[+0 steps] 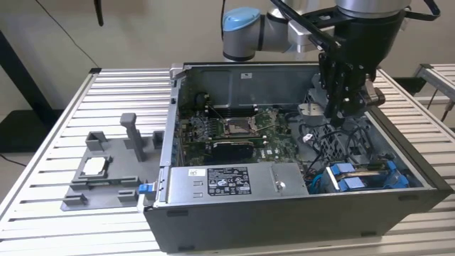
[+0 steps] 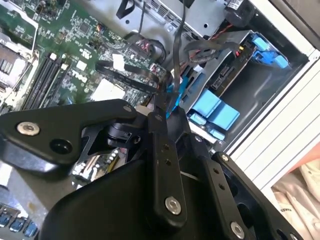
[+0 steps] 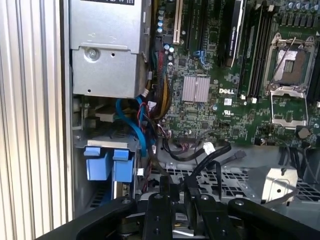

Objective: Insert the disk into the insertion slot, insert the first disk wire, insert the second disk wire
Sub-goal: 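Insert the second disk wire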

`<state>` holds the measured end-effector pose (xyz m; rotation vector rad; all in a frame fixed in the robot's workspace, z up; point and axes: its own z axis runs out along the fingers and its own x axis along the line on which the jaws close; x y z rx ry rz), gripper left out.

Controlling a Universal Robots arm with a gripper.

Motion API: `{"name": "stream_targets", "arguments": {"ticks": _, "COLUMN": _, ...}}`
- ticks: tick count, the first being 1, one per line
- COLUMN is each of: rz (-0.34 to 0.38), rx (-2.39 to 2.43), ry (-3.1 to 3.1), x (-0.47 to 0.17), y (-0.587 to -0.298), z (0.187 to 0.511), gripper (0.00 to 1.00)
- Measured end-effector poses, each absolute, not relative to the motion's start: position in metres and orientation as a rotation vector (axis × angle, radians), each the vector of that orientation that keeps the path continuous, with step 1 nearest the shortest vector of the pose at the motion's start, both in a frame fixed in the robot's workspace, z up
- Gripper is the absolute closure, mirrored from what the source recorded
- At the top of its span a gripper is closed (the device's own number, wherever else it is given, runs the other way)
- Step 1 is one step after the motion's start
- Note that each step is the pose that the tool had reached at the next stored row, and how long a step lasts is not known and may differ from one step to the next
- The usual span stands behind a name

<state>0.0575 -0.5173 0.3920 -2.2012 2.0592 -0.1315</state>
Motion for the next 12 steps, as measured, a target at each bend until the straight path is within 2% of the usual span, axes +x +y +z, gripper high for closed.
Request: {"name": "stream_targets", "arguments": {"ticks": 12, "rz": -0.186, "rx": -2.219, "ry": 2.038, "x": 0.0535, "y": -0.5158, "z": 0.3846, "gripper": 0.73}}
